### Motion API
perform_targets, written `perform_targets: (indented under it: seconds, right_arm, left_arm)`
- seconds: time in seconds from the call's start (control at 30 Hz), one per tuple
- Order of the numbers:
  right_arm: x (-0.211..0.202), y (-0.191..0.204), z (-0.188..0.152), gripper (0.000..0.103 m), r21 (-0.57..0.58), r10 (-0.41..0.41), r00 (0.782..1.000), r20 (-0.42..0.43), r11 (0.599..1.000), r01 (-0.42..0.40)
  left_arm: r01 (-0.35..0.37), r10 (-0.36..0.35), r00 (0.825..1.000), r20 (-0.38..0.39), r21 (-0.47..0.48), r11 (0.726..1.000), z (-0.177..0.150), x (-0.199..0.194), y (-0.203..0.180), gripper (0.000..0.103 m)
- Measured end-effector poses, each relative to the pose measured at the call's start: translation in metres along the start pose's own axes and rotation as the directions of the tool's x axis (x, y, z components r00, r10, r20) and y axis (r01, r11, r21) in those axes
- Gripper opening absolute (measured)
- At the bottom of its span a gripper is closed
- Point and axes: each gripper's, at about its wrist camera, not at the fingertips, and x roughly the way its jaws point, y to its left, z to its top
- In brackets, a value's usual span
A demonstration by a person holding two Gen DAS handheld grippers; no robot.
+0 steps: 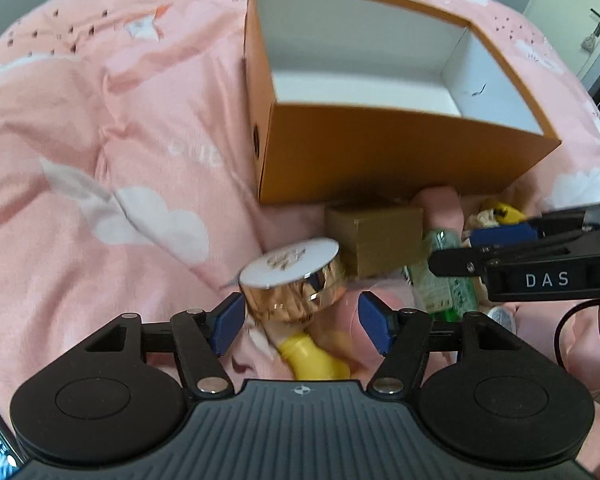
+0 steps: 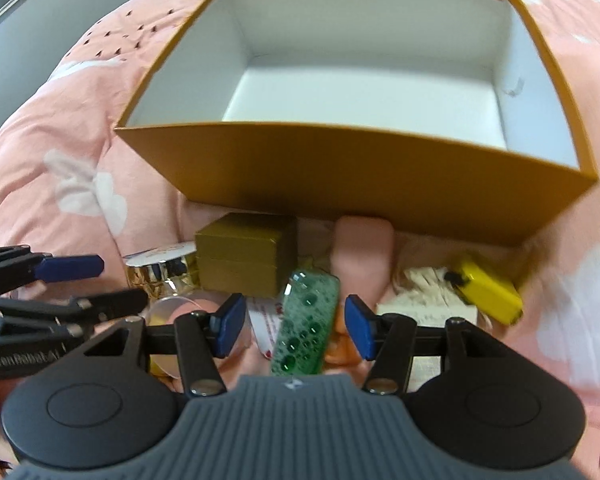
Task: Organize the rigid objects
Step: 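Grasp the white-gold compact with left tool while right tool grasps the gold cube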
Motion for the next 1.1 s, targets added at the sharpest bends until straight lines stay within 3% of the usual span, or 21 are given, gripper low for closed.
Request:
perform_targets:
  seconds: [0.07,0.2,0.3,0.4,0.5,0.6,0.77,1.1]
  right_arm:
    - [0.004,0.006,0.004,0.056,-0.040,0.012,1.000,-0.010,0.999,-0.012]
    - [0.011,0.013,0.012,0.057,-0.070,0.025,0.999,-0.021,0.997,-0.027]
    - [0.014,0.017,0.023,0.059,-0.063,0.055,0.998,-0.014,0.996,-0.056]
    - [0.023,0.019,0.032,0.060,-0.064,0.027,0.999,-0.030,0.998,-0.029]
    - [0.031,0.011,0.037,0.061,-0.013,0.053,0.997,-0.057,0.998,-0.054]
    - [0.033,0.004,0.039,0.071,0.039,0.091,0.994,-0.060,0.995,-0.089]
    - [0.038,0.010,0.044,0.071,0.042,0.121,0.990,-0.072,0.992,-0.118]
    - [0.066,0.021,0.051,0.070,0.062,0.073,0.991,-0.109,0.996,-0.066]
  left_arm:
    - [0.011,-0.012,0.999,-0.030,-0.035,0.999,0.000,0.005,0.007,0.078]
    - [0.086,-0.087,0.996,0.000,-0.187,0.979,0.004,0.005,0.026,0.084]
    - [0.087,-0.090,0.996,-0.005,-0.220,0.972,0.007,0.011,0.029,0.085]
    - [0.087,-0.093,0.996,-0.014,-0.245,0.966,0.009,0.019,0.033,0.085]
    - [0.089,-0.095,0.995,-0.016,-0.228,0.970,0.010,0.026,0.033,0.085]
    - [0.083,-0.089,0.996,-0.019,-0.212,0.974,0.011,0.035,0.032,0.087]
    - [0.092,-0.098,0.995,-0.021,-0.201,0.975,0.015,0.046,0.032,0.090]
    - [0.070,-0.076,0.997,-0.023,-0.185,0.980,0.016,0.054,0.026,0.092]
